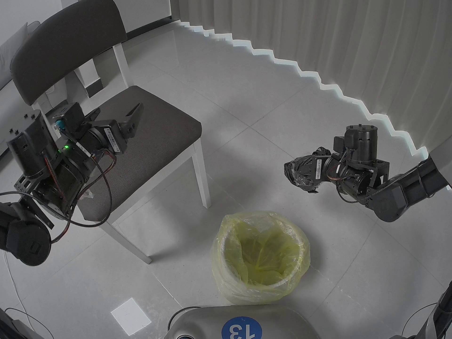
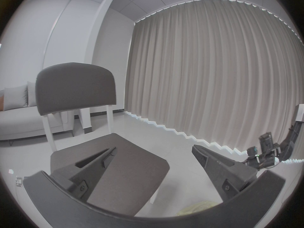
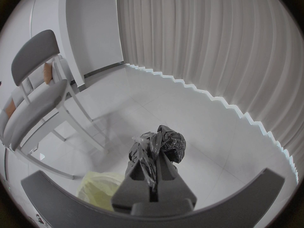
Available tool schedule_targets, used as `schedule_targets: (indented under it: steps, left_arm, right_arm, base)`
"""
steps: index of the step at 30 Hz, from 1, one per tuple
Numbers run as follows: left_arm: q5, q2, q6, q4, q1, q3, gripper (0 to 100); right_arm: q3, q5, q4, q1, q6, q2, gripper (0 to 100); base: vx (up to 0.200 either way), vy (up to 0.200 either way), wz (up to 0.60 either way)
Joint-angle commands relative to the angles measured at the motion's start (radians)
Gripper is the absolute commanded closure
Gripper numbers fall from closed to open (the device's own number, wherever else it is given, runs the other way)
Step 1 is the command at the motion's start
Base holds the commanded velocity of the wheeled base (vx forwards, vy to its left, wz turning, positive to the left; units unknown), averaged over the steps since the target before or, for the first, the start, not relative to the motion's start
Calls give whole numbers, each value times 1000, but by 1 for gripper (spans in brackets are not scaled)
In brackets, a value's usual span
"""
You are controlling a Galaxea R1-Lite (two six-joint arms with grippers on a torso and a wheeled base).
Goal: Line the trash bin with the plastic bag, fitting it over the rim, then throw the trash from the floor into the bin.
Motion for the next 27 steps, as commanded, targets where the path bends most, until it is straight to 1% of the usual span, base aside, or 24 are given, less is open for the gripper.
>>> schedule_targets:
  steps: [1,2,6,7,10,11,14,18,22,24,27]
  left_arm:
    - [12,-32,-15,-78,-5,80,0]
    - [24,-29,-12,-102,-31,100,0]
    - [44,-31,-8,-123,-60,123,0]
    - [62,-32,-6,-129,-83,134,0]
    - [95,-37,-1,-137,-123,151,0]
    - [98,-39,-1,-138,-127,153,0]
    - [131,-39,22,-160,-189,186,0]
    - [158,-39,60,-207,-258,197,0]
    - [187,-28,124,-241,-282,208,0]
    - [193,-23,143,-264,-285,229,0]
    - [193,-13,146,-293,-284,237,0]
  right_arm:
    - [98,0,-91,58,-7,-48,100]
    - [123,-1,-119,76,-7,-48,100]
    - [170,-1,-149,103,-2,-48,100]
    - [212,-1,-194,112,4,-50,100]
    - [256,0,-258,124,-13,-48,100]
    - [258,2,-261,126,-14,-48,100]
    - [270,2,-266,158,-22,-70,100]
    - [290,3,-269,201,-19,-62,100]
    - [301,29,-272,224,-14,-16,100]
    - [301,32,-272,239,-14,12,100]
    - [302,32,-272,261,-13,42,100]
  base:
    - [0,0,0]
    - [0,0,0]
    - [0,0,0]
    - [0,0,0]
    - [0,0,0]
    - [0,0,0]
    - [0,0,0]
    - [0,0,0]
    - [0,0,0]
    - [0,0,0]
    - [0,0,0]
